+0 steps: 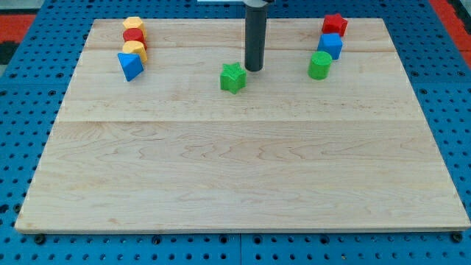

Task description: Move the blue cube and the green circle slightly to the right

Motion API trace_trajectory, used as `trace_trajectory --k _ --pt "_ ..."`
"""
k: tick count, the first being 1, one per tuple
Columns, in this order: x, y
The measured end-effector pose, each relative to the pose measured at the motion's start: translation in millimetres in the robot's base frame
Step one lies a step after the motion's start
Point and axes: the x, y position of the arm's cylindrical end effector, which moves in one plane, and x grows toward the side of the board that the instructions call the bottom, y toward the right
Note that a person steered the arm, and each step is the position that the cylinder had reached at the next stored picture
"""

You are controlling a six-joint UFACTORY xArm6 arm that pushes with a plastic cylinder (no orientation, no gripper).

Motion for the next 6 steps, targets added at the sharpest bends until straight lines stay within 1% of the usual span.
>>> trace_trajectory --k 1,2,3,4,5,6 --pt "-14 -16" --pt "47 -17" --pt "39 -15" --pt "9 38" --pt "9 96" --pt "9 104"
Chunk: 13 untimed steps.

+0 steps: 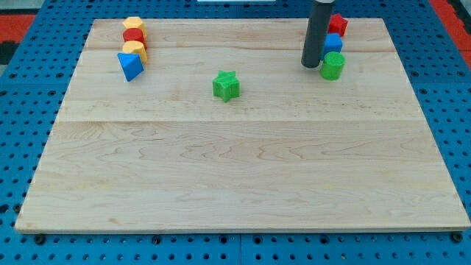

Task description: Move the blue cube and the green circle slightly to the right

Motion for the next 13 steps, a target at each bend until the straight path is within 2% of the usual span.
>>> trace_trajectory --k 3,6,7,9,10,11,12,13 --pt "-35 -1" --pt "-35 30" --pt "-34 4" --pt "11 2" --pt "20 34" --pt "76 9" --pt "144 -48" --pt "123 -191"
